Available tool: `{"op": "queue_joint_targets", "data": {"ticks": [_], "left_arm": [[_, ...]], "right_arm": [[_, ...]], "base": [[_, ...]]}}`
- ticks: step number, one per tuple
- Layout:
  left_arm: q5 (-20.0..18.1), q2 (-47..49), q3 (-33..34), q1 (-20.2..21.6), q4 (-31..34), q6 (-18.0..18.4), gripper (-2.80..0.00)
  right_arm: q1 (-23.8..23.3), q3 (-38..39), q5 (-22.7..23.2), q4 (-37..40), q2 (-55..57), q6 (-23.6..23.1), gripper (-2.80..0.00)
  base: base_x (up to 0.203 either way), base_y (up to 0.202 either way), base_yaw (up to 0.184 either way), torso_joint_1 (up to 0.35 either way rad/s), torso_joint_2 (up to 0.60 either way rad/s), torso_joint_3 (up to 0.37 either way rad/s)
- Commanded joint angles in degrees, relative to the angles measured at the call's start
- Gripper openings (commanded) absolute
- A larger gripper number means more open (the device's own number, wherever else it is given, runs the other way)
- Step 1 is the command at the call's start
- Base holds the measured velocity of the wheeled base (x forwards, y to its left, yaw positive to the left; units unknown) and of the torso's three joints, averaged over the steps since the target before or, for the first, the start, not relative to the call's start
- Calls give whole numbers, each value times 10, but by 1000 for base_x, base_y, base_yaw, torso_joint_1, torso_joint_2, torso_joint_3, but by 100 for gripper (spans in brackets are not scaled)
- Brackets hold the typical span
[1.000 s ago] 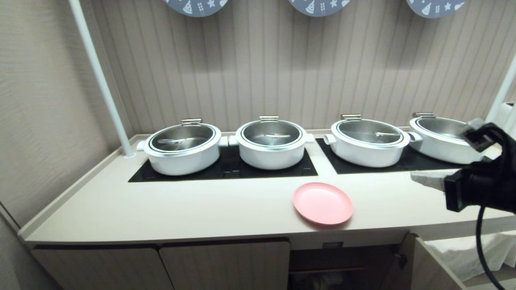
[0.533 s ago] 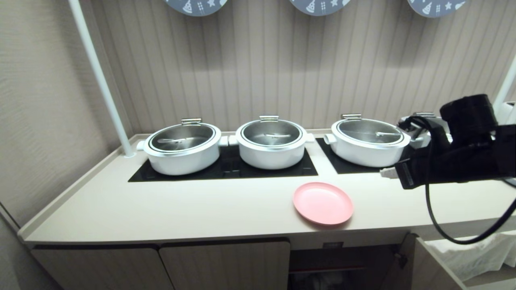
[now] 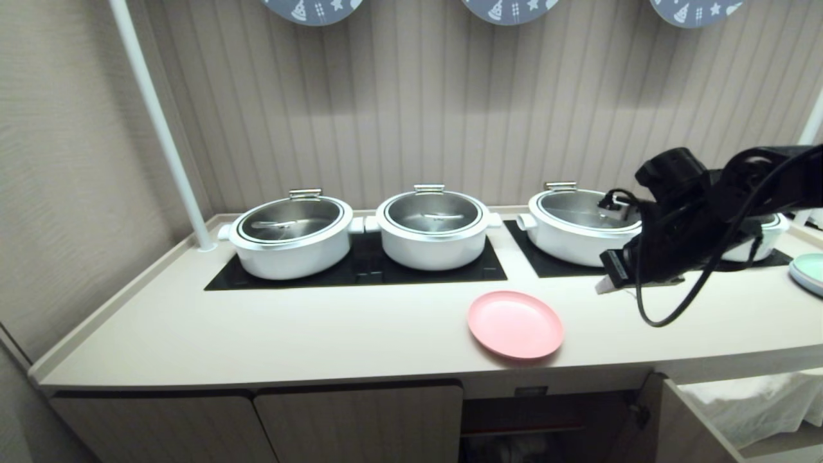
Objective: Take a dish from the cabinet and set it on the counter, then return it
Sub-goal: Pick up the plate from the table
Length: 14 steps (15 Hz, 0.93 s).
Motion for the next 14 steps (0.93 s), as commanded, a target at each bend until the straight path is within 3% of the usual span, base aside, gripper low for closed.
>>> {"op": "queue_joint_targets", "data": {"ticks": [1,8,12,13,14], "left_arm": [[0,0,0,0,0,0,-280],[0,0,0,0,0,0,-280],[0,0,0,0,0,0,-280],[0,0,0,0,0,0,-280],[0,0,0,0,0,0,-280]], "right_arm": [[0,-35,-10,10,50,1,-280],[2,-217,-52,54,193,34,-280],[2,-228,-58,65,221,38,-280],[3,-229,-58,67,223,37,0],[3,-229,-58,69,226,37,0]], "base": [[0,0,0,0,0,0],[0,0,0,0,0,0],[0,0,0,0,0,0],[0,0,0,0,0,0],[0,0,0,0,0,0]]}}
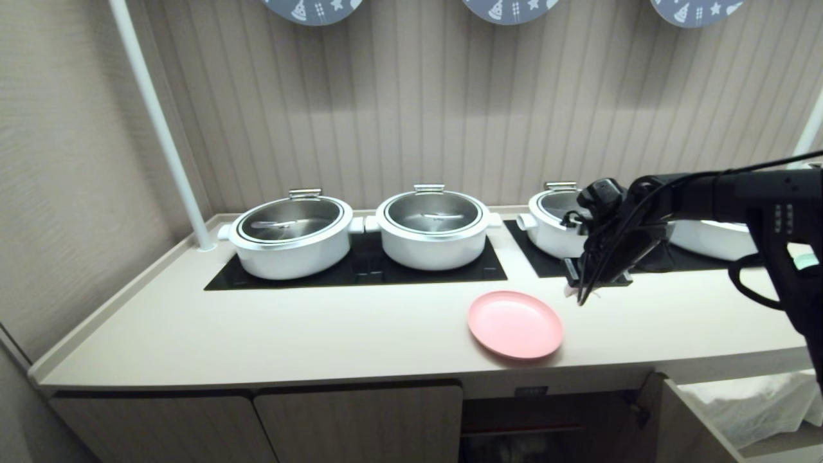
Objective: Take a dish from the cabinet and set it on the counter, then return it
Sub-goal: Pick up the plate from the table
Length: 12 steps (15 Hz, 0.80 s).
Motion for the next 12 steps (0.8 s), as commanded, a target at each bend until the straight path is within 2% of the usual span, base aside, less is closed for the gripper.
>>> {"op": "queue_joint_targets", "data": {"ticks": [1,12], "left_arm": [[-1,0,0,0,0,0,-280],[0,0,0,0,0,0,-280]], "right_arm": [[1,0,0,2,7,0,0],[11,0,-7,-10,48,-1,0]], "base": [[0,0,0,0,0,0],[0,0,0,0,0,0]]}}
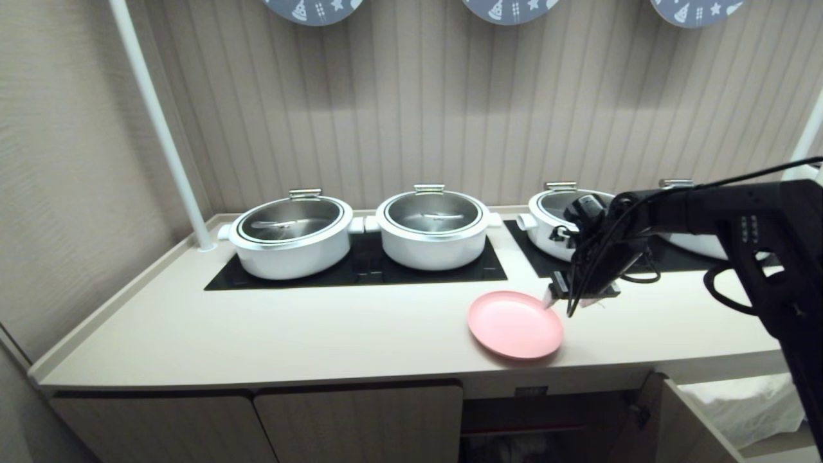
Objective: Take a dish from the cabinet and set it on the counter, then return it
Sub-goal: Pick up the plate from the table
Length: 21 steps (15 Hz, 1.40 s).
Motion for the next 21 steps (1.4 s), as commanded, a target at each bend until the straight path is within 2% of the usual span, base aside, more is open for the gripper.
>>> {"op": "queue_joint_targets", "data": {"ticks": [1,3,5,14,21], "left_arm": [[-1,0,0,0,0,0,-280],[0,0,0,0,0,0,-280],[0,0,0,0,0,0,-280],[0,0,0,0,0,-1,-280],[0,0,0,0,0,0,-280]], "right_arm": [[1,0,-17,-3,21,1,0],[3,-1,-44,-32,44,26,0],[3,-1,-45,-48,58,43,0],[7,-2,-43,-68,81,50,0],[13,-2,-44,-93,96,75,0]], "base": [[0,0,0,0,0,0],[0,0,0,0,0,0],[0,0,0,0,0,0],[0,0,0,0,0,0],[0,0,0,0,0,0]]}}
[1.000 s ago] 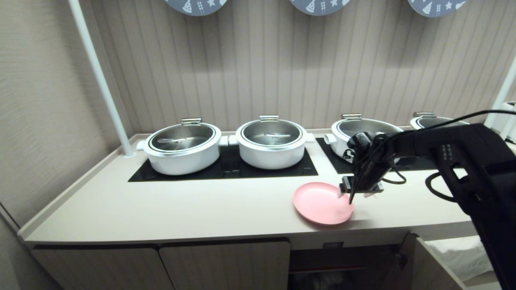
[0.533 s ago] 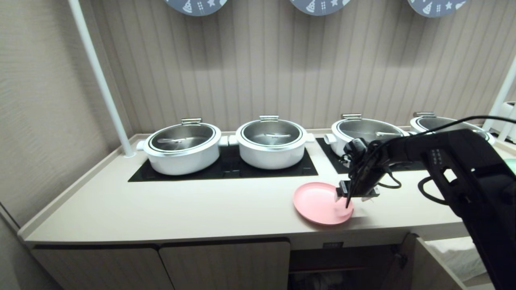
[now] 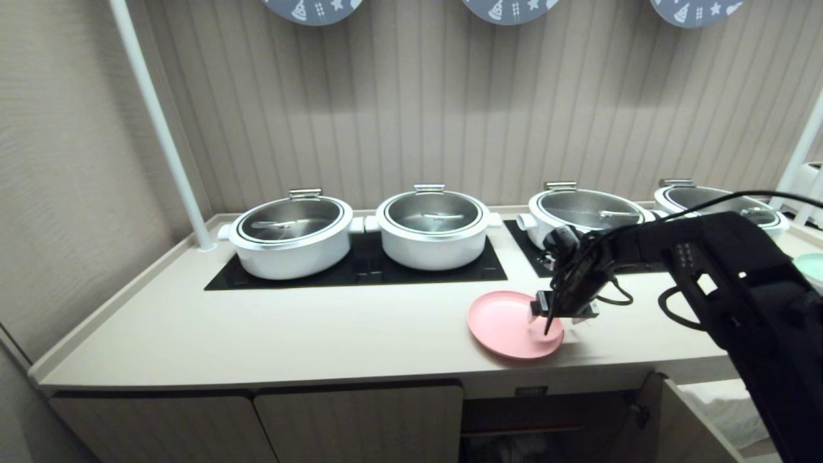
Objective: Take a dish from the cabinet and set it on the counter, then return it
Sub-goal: Pick up the plate from the table
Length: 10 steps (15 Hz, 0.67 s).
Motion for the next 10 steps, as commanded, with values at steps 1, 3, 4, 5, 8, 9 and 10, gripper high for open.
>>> {"op": "queue_joint_targets", "data": {"ticks": [1,3,4,5,8,9,10], "left_arm": [[0,0,0,-1,0,0,-280],[0,0,0,0,0,0,-280],[0,0,0,-1,0,0,-280],[0,0,0,0,0,-1,-280],[0,0,0,0,0,-1,-280],[0,0,0,0,0,-1,-280],[0,0,0,0,0,-1,-280]], "right_arm": [[1,0,0,-1,5,5,0],[1,-1,-1,-5,8,27,0],[1,-1,-1,-4,9,29,0],[1,-2,-1,-5,10,29,0],[1,-2,-1,-6,12,29,0],[1,-3,-1,-6,12,29,0],[2,-3,-1,-6,12,29,-280]], "base": [[0,0,0,0,0,0],[0,0,0,0,0,0],[0,0,0,0,0,0],[0,0,0,0,0,0],[0,0,0,0,0,0],[0,0,0,0,0,0],[0,0,0,0,0,0]]}}
